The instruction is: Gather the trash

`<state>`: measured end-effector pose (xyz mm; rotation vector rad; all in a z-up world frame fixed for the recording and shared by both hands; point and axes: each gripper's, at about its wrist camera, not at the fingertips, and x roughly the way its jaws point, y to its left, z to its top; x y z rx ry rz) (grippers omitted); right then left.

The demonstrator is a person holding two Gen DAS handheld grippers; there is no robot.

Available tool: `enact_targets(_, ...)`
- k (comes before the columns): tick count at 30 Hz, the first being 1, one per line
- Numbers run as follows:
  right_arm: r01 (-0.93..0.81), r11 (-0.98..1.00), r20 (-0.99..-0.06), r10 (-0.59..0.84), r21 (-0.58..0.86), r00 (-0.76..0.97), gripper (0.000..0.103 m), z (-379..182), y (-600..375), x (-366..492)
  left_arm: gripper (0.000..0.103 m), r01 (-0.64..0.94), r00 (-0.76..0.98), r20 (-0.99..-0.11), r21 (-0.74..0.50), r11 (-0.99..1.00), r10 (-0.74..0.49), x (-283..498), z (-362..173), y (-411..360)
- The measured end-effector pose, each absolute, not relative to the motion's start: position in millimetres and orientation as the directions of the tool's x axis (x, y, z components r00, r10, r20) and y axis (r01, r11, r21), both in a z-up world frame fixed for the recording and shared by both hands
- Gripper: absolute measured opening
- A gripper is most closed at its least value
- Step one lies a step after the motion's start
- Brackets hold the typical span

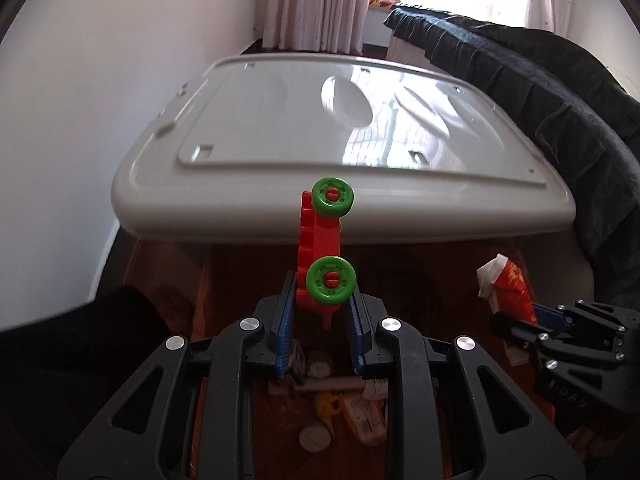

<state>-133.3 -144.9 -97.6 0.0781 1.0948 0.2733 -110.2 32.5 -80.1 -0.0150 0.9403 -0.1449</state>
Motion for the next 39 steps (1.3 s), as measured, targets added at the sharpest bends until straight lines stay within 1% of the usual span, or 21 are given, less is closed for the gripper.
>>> enact_targets(3, -0.191, 0.968, -0.871, 0.231, 0.162, 0.433, 0.025, -101, -138, -139, 0.022, 0.114, 0.574, -0.809, -0.079, 0.990, -0.130, -117, -85, 34)
enact_targets(9, -0.196, 0.971, -0.875, 0.212, 0.138, 0.436, 0.025, -104, -130, -139, 0.022, 0.114, 0.567, -0.813, -0.084, 0.990, -0.134, -124, -90, 31)
enact_targets(13, -0.165, 0.977, -0.873, 0.195, 0.134, 0.447, 0.025, -108, -126, -138, 0.022, 0.098, 0.565, -0.816, -0.078, 0.992, -0.120, -127, -95, 31)
enact_targets(21, -0.104, 0.991, -0.868, 0.121, 0.080, 0.482, 0.026, -108, -129, -141, 0.022, 0.084, 0.553, -0.828, -0.058, 0.995, -0.095, -134, -111, 25)
enact_targets(30, -0.102, 0.993, -0.871, 0.107, 0.066, 0.480, 0.026, -117, -127, -142, 0.022, 0.042, 0.515, -0.854, -0.054, 0.998, -0.068, -138, -130, 33)
enact_targets(39, -0.109, 0.992, -0.876, 0.108, 0.064, 0.469, 0.027, -124, -120, -142, 0.022, 0.022, 0.498, -0.866, -0.051, 0.998, -0.055, -138, -137, 38)
